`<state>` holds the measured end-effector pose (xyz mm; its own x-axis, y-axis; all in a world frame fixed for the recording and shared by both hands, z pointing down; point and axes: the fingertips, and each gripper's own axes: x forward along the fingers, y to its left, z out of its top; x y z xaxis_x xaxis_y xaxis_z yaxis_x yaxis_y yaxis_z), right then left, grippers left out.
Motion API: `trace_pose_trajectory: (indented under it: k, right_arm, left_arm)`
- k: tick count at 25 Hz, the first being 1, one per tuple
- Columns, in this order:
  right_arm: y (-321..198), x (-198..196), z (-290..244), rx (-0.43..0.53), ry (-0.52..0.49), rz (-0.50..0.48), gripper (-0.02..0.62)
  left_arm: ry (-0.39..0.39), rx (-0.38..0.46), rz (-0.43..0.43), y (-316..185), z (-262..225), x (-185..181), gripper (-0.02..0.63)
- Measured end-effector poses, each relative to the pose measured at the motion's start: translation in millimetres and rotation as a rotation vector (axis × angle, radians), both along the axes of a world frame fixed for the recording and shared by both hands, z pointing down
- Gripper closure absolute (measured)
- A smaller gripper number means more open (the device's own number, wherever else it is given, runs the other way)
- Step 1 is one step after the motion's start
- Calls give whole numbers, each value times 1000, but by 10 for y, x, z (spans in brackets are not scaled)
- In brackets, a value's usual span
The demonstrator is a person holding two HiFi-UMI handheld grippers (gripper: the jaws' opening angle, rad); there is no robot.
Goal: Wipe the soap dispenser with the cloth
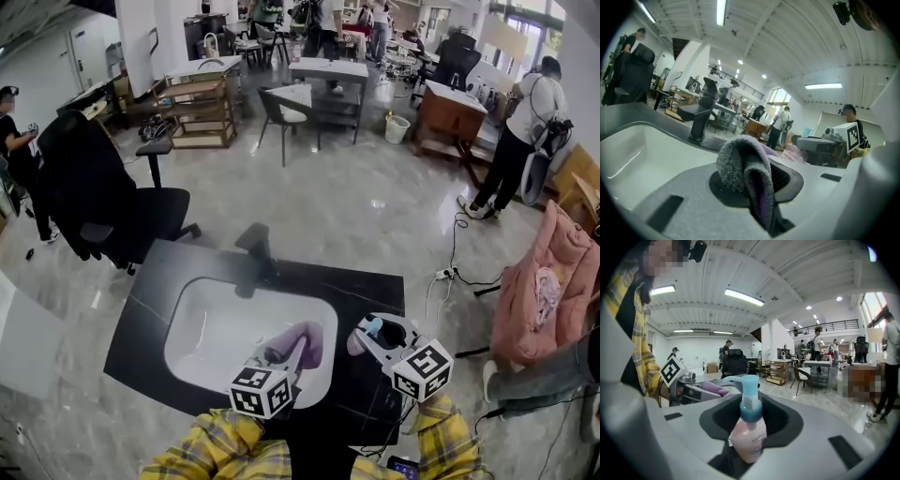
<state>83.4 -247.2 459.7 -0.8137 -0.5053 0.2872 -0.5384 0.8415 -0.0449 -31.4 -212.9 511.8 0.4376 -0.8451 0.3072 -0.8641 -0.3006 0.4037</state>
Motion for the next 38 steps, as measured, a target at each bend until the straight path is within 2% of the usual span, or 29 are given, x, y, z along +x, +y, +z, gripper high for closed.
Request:
trace_pose_trajectory:
  k: [17, 27, 34, 38]
  right_arm:
    - [-88, 9, 9, 32, -4, 467, 474]
    - [-68, 164, -30, 25, 0, 731, 472]
    - [-45, 255, -16, 12, -9, 899, 472]
    - [-32, 278, -14, 15, -19, 952, 472]
  left_arm:
    - [23, 27, 59, 81, -109, 26, 548]
    - [32, 27, 81, 192, -181, 40, 548]
    - [35, 34, 70, 248, -209, -32, 548]
    - [35, 30, 63, 267, -203, -61, 548]
